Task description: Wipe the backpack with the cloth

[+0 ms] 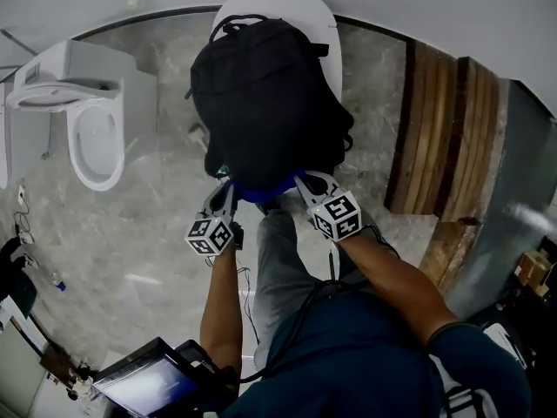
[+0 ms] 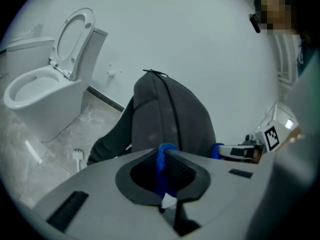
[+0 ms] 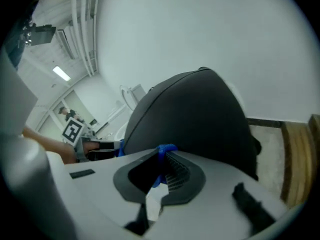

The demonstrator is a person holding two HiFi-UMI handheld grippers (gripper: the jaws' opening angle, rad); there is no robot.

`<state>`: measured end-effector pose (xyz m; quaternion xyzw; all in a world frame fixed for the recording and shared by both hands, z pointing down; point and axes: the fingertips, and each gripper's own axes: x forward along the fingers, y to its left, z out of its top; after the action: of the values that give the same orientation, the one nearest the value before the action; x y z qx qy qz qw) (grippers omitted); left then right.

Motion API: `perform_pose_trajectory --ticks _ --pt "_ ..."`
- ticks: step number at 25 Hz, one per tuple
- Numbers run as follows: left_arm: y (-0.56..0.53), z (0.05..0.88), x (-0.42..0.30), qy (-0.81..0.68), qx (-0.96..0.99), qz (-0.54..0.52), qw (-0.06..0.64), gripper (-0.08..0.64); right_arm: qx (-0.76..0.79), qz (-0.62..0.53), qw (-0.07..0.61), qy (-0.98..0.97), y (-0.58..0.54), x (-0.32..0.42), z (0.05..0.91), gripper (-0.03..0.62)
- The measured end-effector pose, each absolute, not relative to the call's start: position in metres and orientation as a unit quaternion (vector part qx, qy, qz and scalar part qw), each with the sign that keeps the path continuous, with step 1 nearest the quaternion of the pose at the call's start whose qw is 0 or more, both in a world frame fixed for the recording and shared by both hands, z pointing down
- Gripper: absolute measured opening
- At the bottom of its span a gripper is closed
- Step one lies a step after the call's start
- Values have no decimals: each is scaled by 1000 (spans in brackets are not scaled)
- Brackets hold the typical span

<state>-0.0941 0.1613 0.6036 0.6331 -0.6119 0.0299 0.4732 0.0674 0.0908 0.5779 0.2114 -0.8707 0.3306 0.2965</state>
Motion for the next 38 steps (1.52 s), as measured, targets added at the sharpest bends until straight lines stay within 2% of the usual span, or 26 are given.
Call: perform_pose_trajectory --ticks 4,6,9,14,17,24,27,32,36,38 --pt "167 602 -78 -651 574 -61 493 28 301 338 319 -833 66 145 589 5" --pt "176 599 -69 -653 557 -93 504 28 300 320 323 -839 61 146 582 5" --pt "180 600 -75 -657 538 -132 511 28 249 271 308 -877 65 88 560 5" --pt "155 614 -144 -679 528 -176 479 28 126 161 299 -932 83 -35 524 5" --pt "126 633 -156 -644 560 -172 492 28 119 153 322 -927 86 -61 529 5" --pt "166 639 -114 -651 513 -239 506 28 112 150 404 -895 116 24 556 5" --pt "168 622 -108 -646 527 -240 498 28 100 110 383 -912 101 2 544 5" --pt "116 605 -141 -645 579 -195 459 28 103 91 340 -930 71 -50 526 5" --pt "125 613 -132 -658 530 -259 469 28 110 112 363 -918 91 -16 540 5" --pt "140 615 -123 -663 520 -259 473 28 121 129 379 -908 99 8 551 5"
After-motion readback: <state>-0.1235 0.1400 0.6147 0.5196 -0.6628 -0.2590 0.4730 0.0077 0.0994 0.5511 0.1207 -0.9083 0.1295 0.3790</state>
